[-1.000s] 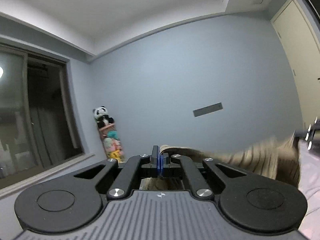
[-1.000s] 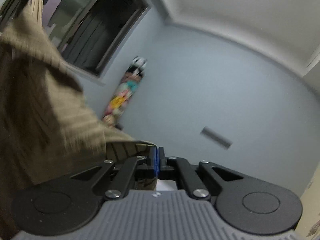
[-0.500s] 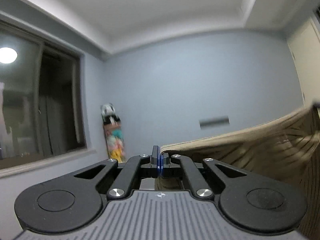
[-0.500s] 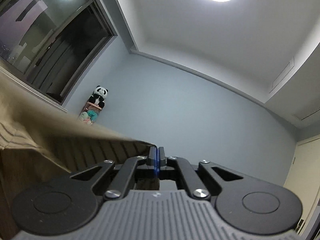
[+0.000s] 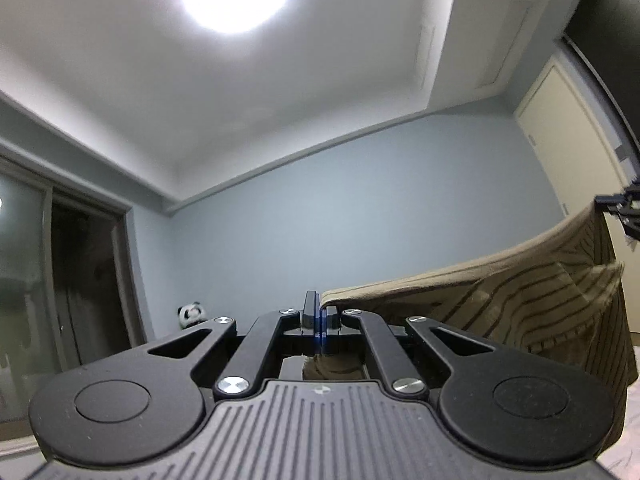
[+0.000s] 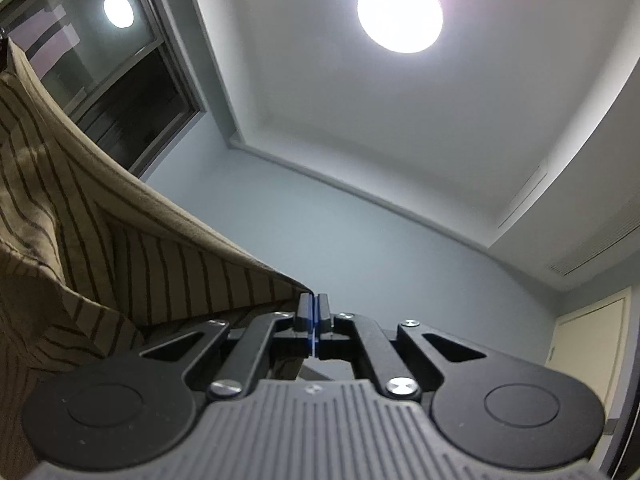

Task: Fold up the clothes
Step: 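Lift the striped shirt high with both closed grippers and shake it out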

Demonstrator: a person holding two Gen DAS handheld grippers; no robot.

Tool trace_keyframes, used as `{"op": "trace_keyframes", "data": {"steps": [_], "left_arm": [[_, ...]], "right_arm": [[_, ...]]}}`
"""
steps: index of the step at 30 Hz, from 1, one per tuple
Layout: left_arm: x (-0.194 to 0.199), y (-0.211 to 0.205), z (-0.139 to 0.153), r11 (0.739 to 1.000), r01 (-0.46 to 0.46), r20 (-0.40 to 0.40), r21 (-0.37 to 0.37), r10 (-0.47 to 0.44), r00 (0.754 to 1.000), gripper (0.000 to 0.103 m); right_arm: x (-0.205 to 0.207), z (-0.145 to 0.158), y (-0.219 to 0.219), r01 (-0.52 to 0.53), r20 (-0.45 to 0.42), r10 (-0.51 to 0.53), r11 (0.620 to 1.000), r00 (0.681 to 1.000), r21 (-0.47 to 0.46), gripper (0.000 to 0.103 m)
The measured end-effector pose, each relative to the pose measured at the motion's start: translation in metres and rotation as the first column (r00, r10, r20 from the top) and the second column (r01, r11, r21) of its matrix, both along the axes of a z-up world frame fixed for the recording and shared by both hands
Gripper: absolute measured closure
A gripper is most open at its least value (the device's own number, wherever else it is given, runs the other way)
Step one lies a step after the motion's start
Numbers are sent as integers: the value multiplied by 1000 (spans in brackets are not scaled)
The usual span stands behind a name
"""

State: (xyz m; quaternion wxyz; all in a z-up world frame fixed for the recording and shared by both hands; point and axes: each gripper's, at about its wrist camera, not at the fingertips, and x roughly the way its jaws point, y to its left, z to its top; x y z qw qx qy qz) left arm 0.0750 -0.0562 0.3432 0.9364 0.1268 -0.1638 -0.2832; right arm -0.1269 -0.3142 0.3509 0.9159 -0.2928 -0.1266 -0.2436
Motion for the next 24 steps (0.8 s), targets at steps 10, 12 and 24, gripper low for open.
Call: {"op": "trace_keyframes", "data": {"steps": [10, 12, 24], "left_arm": [[-6, 28, 0, 995, 87, -20, -40, -88, 996, 103], [8, 22, 0, 996, 91, -48, -23, -92, 995, 103], [181, -84, -72, 983, 106, -314, 151, -54, 948, 103]], "right_arm": [[-42, 0, 16, 7, 79, -1, 997, 997, -73, 102], [-37, -2, 11, 10, 68, -6, 998, 998, -58, 102], [93, -91, -78, 76, -192, -59, 994, 980, 84, 102]]}}
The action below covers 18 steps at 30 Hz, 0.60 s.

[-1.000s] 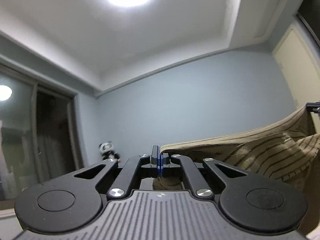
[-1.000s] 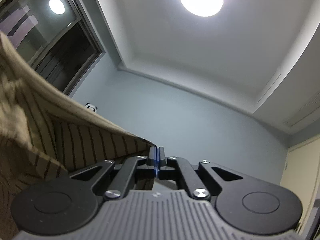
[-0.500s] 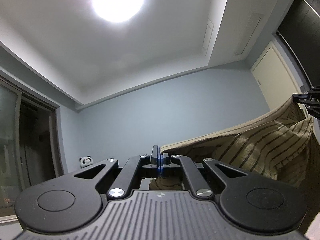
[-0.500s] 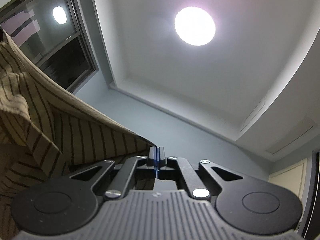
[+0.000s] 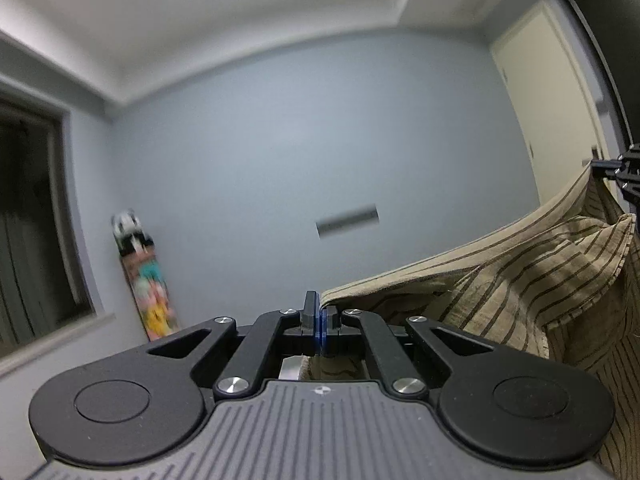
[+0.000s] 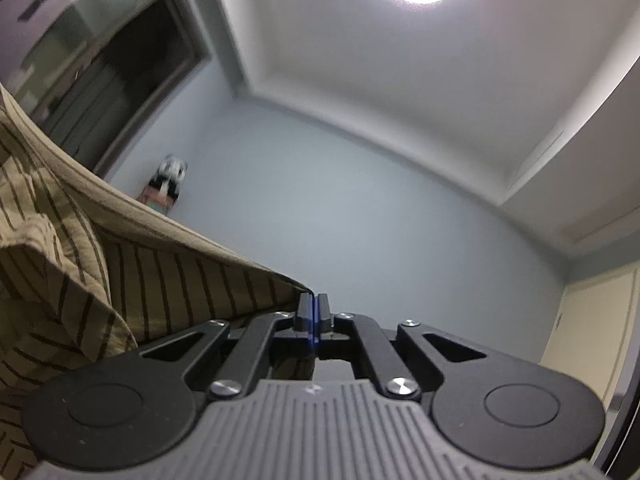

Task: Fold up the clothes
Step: 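Lift the striped shirt high with both closed grippers and shake it out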

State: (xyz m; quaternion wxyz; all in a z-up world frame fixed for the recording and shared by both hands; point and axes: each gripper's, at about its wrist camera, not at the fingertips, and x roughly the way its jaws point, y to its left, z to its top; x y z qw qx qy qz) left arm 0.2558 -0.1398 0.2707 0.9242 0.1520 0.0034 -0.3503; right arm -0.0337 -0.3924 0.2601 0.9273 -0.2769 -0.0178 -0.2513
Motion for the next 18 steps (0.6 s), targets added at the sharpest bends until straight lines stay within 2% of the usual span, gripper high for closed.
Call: {"op": "trace_keyframes", "data": {"steps": [5, 9, 12, 14, 18], "left_arm": [[96, -40, -71, 994, -4, -123, 111, 18, 992, 103], [167, -79, -135, 979, -1, -196, 205, 42, 980, 103], [212, -97, -186, 961, -14, -228, 275, 80, 970, 103], [243, -124, -223, 947, -26, -246, 320, 110, 963, 103], [273, -151, -280, 909, -40, -283, 415, 171, 944, 103]], "right_arm": [[85, -64, -55, 35, -152, -23, 996, 988, 78, 102], [164, -130, -102, 74, -283, -32, 987, 959, 141, 102], [222, -186, -133, 111, -372, -42, 980, 927, 165, 102], [260, -223, -152, 137, -422, -47, 973, 905, 184, 102], [327, -293, -187, 196, -500, -45, 947, 865, 253, 102]]}}
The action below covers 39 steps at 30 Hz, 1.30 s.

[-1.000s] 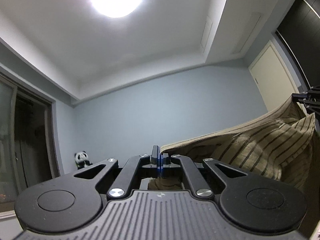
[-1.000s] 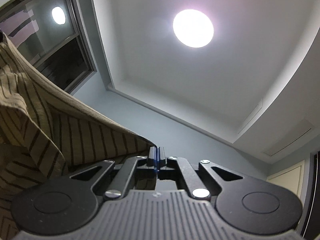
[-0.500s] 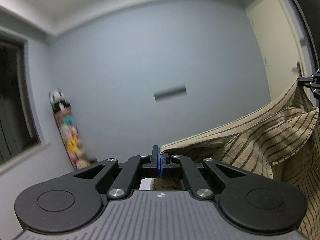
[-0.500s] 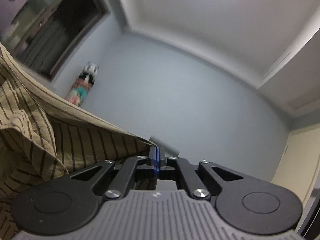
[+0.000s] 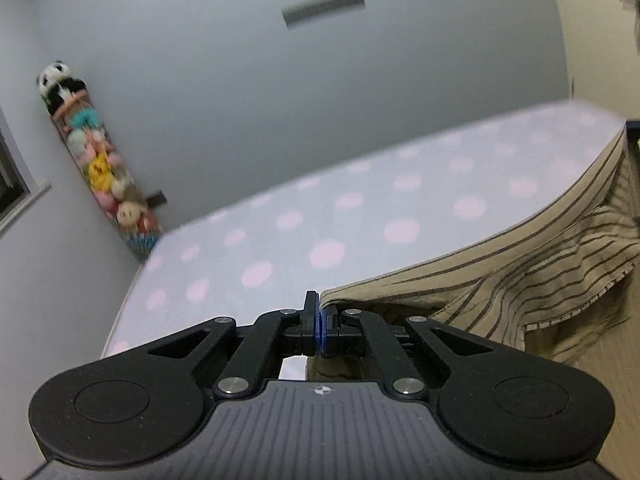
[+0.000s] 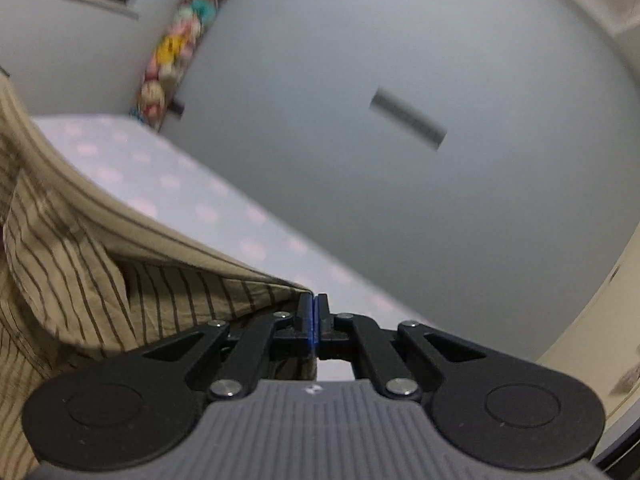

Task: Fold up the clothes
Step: 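Lift the striped shirt high with both closed grippers and shake it out, then lower the shirt onto the bed and open both grippers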

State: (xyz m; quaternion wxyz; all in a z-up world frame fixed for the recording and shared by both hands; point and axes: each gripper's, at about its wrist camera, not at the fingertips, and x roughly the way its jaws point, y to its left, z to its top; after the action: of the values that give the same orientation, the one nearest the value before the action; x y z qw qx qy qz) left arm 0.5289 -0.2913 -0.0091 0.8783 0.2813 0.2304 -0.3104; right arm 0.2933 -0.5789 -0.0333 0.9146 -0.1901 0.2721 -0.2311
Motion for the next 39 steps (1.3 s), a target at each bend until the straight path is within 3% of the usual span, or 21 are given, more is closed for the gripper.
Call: {"op": "trace_keyframes", "data": {"steps": [6, 9, 13, 15, 18, 20, 22, 25, 28, 32, 35, 36, 37, 38, 39], "left_arm": [[52, -37, -65, 996, -64, -84, 63, 69, 994, 103], [53, -47, -89, 993, -75, -129, 88, 86, 988, 103], [78, -56, -118, 990, -106, -199, 88, 122, 972, 94], [82, -53, -121, 989, -121, -213, 86, 137, 967, 89], [86, -44, -119, 989, -139, -221, 56, 148, 964, 80], [86, -36, -115, 990, -143, -217, 16, 143, 966, 59], [79, -26, -109, 989, -141, -220, -32, 131, 967, 59], [59, -21, -109, 995, -50, -278, -86, 24, 960, 56], [27, -28, -122, 998, 47, -279, -41, -56, 959, 51], [6, -41, -154, 996, 76, -285, 46, -59, 957, 51], [10, -49, -172, 998, 11, -286, 62, 8, 958, 56], [16, -50, -174, 999, -10, -303, 46, 24, 953, 62], [22, -52, -176, 999, -32, -321, 29, 39, 946, 75], [28, -54, -175, 999, -40, -335, 20, 44, 941, 87], [35, -57, -174, 999, -48, -348, 11, 49, 936, 92]], "right_arm": [[72, -69, -30, 39, -89, -32, 997, 996, 73, 102], [92, -96, -41, 56, -120, -42, 992, 992, 114, 102], [103, -122, -48, 106, -152, -76, 974, 985, 199, 95], [109, -127, -54, 137, -159, -101, 961, 982, 240, 82], [105, -127, -58, 160, -130, -129, 949, 983, 271, 79], [92, -122, -54, 132, -98, -107, 945, 989, 299, 77], [78, -117, -46, 88, -65, -70, 935, 995, 344, 72], [64, -115, -30, 7, -33, 9, 898, 999, 439, 57], [60, -122, -10, -54, -41, 87, 864, 995, 501, 50], [64, -141, 14, -72, -84, 129, 870, 988, 487, 37], [74, -154, 17, -25, -111, 91, 871, 990, 490, 38], [79, -157, 13, -12, -107, 77, 862, 991, 507, 39], [84, -161, 10, 2, -104, 62, 852, 993, 523, 41], [89, -163, 6, 15, -104, 49, 843, 993, 537, 54], [96, -165, 1, 24, -110, 44, 834, 993, 551, 80]]}}
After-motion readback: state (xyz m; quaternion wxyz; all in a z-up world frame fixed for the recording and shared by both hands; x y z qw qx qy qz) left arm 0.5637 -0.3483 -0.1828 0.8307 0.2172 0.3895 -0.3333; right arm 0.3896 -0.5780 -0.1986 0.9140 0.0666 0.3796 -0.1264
